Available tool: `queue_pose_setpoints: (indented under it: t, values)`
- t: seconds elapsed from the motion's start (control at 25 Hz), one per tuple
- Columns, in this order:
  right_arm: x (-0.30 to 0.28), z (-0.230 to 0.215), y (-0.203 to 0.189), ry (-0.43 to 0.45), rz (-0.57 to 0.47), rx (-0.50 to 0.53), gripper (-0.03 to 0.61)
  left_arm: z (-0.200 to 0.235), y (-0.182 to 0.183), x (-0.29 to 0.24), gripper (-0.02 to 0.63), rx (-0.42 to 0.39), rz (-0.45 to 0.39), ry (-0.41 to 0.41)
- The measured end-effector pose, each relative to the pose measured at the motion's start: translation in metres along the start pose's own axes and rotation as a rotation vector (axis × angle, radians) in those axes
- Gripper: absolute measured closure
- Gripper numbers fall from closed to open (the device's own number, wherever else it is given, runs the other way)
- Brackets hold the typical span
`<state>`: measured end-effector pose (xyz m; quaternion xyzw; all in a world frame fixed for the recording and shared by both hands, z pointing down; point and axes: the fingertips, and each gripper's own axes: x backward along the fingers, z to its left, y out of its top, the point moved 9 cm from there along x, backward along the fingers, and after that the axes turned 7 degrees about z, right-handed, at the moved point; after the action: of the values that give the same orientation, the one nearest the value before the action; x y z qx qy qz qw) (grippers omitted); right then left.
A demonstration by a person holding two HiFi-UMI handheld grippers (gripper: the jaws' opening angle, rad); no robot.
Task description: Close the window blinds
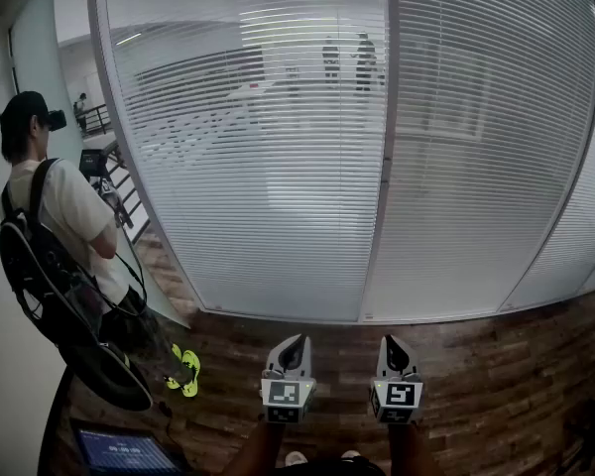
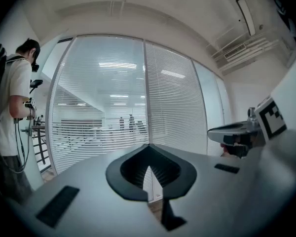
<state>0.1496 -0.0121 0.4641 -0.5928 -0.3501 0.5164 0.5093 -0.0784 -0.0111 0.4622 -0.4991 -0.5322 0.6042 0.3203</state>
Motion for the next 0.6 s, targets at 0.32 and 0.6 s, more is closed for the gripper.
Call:
queue_pose_setpoints:
  t: [0.32, 0.6]
  values:
    - [-0.0029, 0.0005, -0.0002, 0.003, -0.029, 0.021, 0.577, -0.0029, 0.004, -0.0013, 0.621, -0.01, -0.008, -0.009]
    - [-0.0061, -0.0001, 0.0003, 0.024, -0.038, 0.009, 0.577, 0.0008, -0.0013, -0.0023, 0.62, 0.013, -0.009, -0.004]
